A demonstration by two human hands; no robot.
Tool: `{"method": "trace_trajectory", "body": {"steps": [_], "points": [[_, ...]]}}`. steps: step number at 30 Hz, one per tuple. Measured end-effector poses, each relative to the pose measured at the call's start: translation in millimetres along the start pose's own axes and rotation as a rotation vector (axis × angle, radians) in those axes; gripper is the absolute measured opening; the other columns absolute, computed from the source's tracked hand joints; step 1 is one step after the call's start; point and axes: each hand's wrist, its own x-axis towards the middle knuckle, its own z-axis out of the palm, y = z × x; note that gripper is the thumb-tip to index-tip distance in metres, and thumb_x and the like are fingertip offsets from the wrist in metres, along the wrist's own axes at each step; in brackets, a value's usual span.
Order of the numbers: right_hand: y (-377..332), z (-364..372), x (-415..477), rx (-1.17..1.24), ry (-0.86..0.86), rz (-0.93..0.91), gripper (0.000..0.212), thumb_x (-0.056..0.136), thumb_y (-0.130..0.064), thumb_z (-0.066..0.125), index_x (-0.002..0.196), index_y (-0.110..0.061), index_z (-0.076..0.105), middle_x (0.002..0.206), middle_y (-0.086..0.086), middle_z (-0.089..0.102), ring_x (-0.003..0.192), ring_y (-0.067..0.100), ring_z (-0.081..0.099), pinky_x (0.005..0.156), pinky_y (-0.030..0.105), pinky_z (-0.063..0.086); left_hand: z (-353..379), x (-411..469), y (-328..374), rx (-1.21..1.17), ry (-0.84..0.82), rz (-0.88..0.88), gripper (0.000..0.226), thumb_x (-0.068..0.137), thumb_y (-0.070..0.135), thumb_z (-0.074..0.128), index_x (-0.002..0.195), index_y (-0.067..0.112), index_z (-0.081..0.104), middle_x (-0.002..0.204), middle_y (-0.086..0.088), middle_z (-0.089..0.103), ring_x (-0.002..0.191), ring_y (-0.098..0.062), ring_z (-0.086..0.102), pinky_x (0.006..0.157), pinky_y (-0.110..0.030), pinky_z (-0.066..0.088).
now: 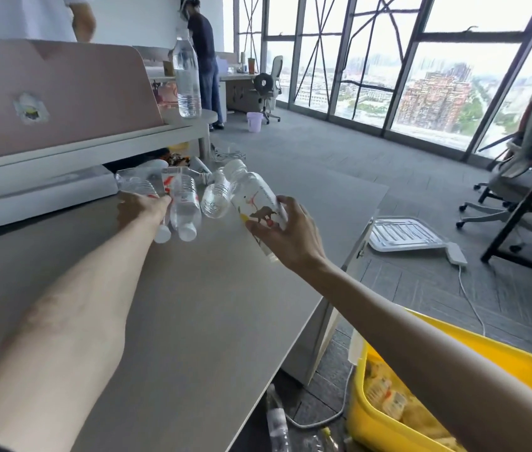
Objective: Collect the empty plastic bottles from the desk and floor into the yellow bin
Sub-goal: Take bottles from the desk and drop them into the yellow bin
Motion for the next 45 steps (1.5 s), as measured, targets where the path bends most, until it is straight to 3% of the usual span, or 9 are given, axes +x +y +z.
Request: {"method": "trace_trajectory", "body": {"steps": [4, 10, 16, 22, 27, 32, 37, 42, 45], "points": [[-12, 8, -5, 0.016, -0.025, -0.029, 0.072, 0.071, -0.061, 0.072, 0.132, -0.031, 0.048, 0.128, -0.003, 0.057, 0.113, 0.020, 0.058, 0.091, 0.035, 0.048, -12, -11, -6, -0.068, 0.029, 0.028, 0.098, 0.078, 0.046, 0.069, 0.149, 0.003, 0.017, 0.146, -0.021, 0.039, 0.131, -0.040, 0.042, 0.106, -0.046, 0.039], [-36, 10, -15, 0.019, -0.031, -0.047, 0.072, 0.072, -0.060, 0.072, 0.132, -0.029, 0.049, 0.133, -0.003, 0.055, 0.115, 0.021, 0.057, 0.088, 0.032, 0.046, -56, -41, -13, -0.218, 0.102, 0.125, 0.069, 0.075, 0.046, 0.068, 0.124, 0.006, 0.042, 0.126, -0.015, 0.056, 0.108, -0.037, 0.058, 0.081, -0.039, 0.046], [-54, 7, -37, 0.105, -0.009, 0.014, 0.071, 0.071, -0.060, 0.072, 0.128, -0.022, 0.052, 0.126, 0.000, 0.058, 0.115, 0.021, 0.056, 0.088, 0.034, 0.046, -92, -104, -23, -0.393, 0.014, 0.211, 0.067, 0.080, 0.041, 0.067, 0.137, 0.014, 0.042, 0.133, -0.007, 0.056, 0.117, -0.029, 0.055, 0.089, -0.031, 0.042], [-57, -5, -71, 0.265, 0.014, 0.081, 0.048, 0.072, -0.055, 0.074, 0.105, -0.026, 0.055, 0.108, 0.001, 0.066, 0.100, 0.022, 0.062, 0.084, 0.035, 0.051, -100, -171, -34, -0.528, -0.136, 0.272, 0.060, 0.078, 0.038, 0.068, 0.130, 0.014, 0.049, 0.124, -0.006, 0.062, 0.102, -0.022, 0.060, 0.077, -0.026, 0.042], [-42, -39, -88, 0.303, 0.066, 0.115, 0.057, 0.071, -0.058, 0.072, 0.110, -0.019, 0.060, 0.101, 0.002, 0.069, 0.094, 0.022, 0.064, 0.081, 0.033, 0.052, -96, -217, -12, -0.566, -0.209, 0.362, 0.062, 0.083, 0.035, 0.067, 0.137, 0.017, 0.044, 0.130, 0.000, 0.056, 0.111, -0.019, 0.055, 0.085, -0.024, 0.039], [-1, -93, -97, 0.337, 0.137, 0.190, 0.066, 0.061, -0.069, 0.069, 0.103, -0.020, 0.061, 0.090, 0.001, 0.071, 0.082, 0.020, 0.068, 0.074, 0.037, 0.058, -65, -269, 20, -0.550, -0.328, 0.420, 0.073, 0.086, 0.037, 0.064, 0.148, 0.019, 0.030, 0.144, -0.005, 0.046, 0.127, -0.025, 0.049, 0.098, -0.030, 0.040], [57, -154, -109, 0.434, 0.278, 0.335, 0.048, 0.079, -0.050, 0.073, 0.103, -0.014, 0.054, 0.085, -0.001, 0.063, 0.070, 0.010, 0.059, 0.054, 0.021, 0.042, -6, -335, 47, -0.502, -0.516, 0.492, 0.075, 0.084, 0.039, 0.066, 0.146, 0.017, 0.029, 0.143, -0.006, 0.047, 0.123, -0.027, 0.052, 0.103, -0.043, 0.045], [126, -197, -138, 0.541, 0.361, 0.512, 0.062, 0.075, -0.053, 0.066, 0.114, -0.007, 0.052, 0.103, 0.010, 0.065, 0.093, 0.025, 0.064, 0.083, 0.040, 0.054, 55, -398, 66, -0.453, -0.710, 0.474, 0.073, 0.081, 0.045, 0.067, 0.140, 0.018, 0.034, 0.124, 0.005, 0.047, 0.113, -0.023, 0.055, 0.096, -0.036, 0.047], [167, -219, -159, 0.580, 0.399, 0.611, 0.038, 0.085, -0.040, 0.060, 0.103, -0.008, 0.049, 0.102, 0.011, 0.060, 0.087, 0.024, 0.059, 0.075, 0.038, 0.050, 100, -426, 68, -0.416, -0.861, 0.420, 0.088, 0.066, 0.060, 0.070, 0.139, 0.027, 0.034, 0.131, -0.005, 0.057, 0.112, -0.034, 0.061, 0.095, -0.053, 0.052]]}}
